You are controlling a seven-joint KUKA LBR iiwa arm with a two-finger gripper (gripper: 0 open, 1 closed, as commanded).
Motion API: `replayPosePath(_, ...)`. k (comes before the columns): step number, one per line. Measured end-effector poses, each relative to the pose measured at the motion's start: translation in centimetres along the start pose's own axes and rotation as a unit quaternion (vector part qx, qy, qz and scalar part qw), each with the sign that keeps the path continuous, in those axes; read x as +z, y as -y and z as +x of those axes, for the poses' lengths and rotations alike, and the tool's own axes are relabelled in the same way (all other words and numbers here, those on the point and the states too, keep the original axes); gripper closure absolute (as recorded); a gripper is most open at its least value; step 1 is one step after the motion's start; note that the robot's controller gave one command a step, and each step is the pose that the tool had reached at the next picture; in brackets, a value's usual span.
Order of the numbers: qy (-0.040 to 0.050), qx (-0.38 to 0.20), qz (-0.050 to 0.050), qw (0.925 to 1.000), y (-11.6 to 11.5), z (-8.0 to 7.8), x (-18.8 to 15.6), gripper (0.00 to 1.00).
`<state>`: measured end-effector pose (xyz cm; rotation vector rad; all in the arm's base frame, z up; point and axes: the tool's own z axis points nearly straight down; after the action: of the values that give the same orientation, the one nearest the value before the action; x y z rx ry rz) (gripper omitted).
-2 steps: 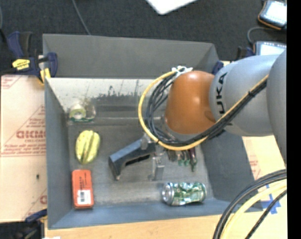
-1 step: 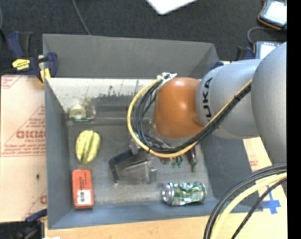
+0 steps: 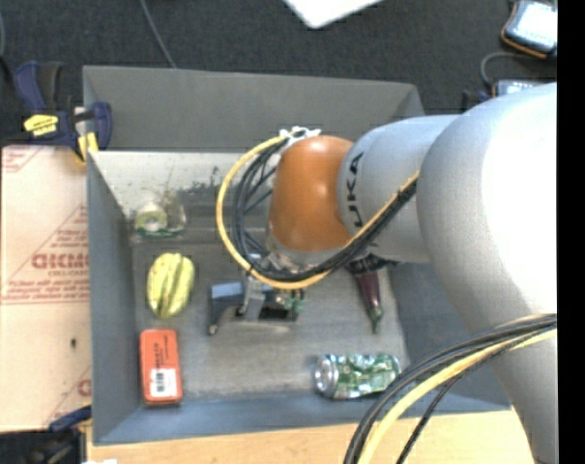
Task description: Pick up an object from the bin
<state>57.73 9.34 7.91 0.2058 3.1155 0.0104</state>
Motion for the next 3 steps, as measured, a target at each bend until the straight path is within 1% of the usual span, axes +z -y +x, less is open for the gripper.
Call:
replayPosePath(1,0.0,0.0,0.0,1.0,0.0,0.0,0.0,1.0)
replayPosePath(2,0.0017,-0.002,0.0,1.0,0.5,-0.7,-9.7,1.0)
replayPosePath(3,0.0017,-0.003,0.0,1.0,0.5,-0.7,-9.7,1.0)
